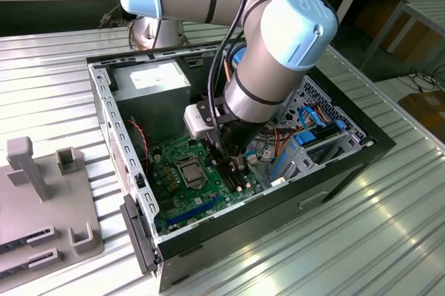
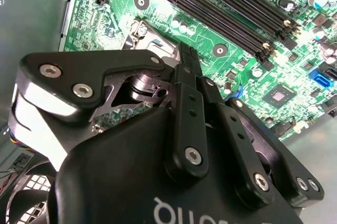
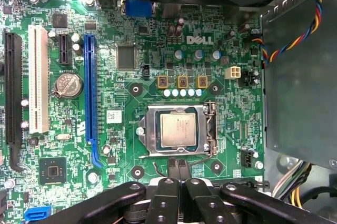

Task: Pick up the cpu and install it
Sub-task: 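Install the first cpu locking lever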

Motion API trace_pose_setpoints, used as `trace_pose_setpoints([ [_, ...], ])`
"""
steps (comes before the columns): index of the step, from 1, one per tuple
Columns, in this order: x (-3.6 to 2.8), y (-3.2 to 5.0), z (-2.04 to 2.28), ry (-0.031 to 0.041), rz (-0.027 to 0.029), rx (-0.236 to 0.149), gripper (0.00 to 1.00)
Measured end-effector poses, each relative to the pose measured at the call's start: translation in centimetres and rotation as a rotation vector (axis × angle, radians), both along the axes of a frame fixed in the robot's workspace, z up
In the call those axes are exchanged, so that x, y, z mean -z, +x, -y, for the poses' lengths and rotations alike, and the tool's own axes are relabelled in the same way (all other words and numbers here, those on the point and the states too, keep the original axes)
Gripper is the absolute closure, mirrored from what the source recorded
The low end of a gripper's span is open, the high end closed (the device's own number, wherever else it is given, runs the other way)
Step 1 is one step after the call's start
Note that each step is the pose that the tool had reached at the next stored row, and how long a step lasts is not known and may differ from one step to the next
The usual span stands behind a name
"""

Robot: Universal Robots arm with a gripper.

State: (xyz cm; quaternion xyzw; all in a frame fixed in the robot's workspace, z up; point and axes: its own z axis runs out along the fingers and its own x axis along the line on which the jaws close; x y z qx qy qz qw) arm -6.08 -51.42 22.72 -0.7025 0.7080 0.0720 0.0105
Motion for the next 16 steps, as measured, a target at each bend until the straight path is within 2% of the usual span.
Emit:
trace_pose_setpoints([
  [9, 0.19, 0.09, 0.32, 0.0002, 0.0001, 0.0, 0.89],
  [13, 0.56, -0.12, 0.34, 0.0025, 0.0009, 0.0, 0.89],
  [16, 0.92, -0.16, 0.33, 0.0026, 0.0036, -0.001, 0.89],
])
